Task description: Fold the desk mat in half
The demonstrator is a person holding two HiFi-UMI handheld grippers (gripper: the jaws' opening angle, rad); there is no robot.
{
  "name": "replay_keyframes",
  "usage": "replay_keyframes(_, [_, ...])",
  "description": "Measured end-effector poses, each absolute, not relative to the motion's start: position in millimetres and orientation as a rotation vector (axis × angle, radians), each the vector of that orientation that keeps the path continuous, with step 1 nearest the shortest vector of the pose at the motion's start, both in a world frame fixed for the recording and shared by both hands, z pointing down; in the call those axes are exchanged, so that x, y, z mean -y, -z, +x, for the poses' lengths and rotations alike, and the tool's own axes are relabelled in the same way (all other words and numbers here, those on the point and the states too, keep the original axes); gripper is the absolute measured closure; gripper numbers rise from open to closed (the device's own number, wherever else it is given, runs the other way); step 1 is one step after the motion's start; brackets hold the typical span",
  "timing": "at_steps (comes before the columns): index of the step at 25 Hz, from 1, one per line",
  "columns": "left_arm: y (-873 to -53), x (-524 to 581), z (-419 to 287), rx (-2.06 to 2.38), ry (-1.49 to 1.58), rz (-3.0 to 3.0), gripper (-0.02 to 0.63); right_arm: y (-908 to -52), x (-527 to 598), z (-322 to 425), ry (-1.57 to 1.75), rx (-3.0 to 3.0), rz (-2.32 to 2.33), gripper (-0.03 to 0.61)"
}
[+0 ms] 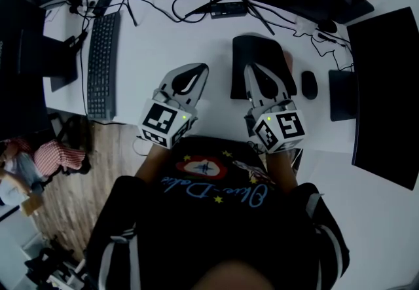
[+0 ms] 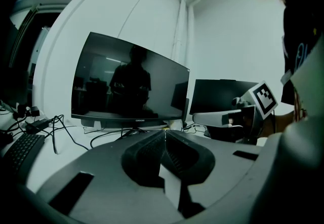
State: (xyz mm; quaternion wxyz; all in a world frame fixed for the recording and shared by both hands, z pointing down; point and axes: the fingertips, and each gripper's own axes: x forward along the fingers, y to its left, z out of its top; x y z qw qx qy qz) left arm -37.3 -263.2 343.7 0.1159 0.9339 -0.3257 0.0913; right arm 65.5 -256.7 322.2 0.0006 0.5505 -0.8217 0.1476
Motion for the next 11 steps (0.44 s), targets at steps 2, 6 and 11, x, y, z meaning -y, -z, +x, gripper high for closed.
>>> replay_keyframes(2, [-342.9, 263.4, -36.4, 0.953, -0.265, 2.741, 0.607, -322.1, 256.4, 66.3, -0.463, 2.581, 1.729, 0.578])
replay_keyframes(6, [-341.1, 264.2, -35.1, 0.958, -0.264, 2.741, 0.607, -321.8, 256.3, 67.1, -0.463, 2.583, 1.728, 0.578])
replay_keyframes(11, [-340.3, 265.0, -36.4, 0.967, -0.269, 2.745, 0.607, -321.6, 257.5, 64.1, -0.465, 2.596, 1.710, 0.578])
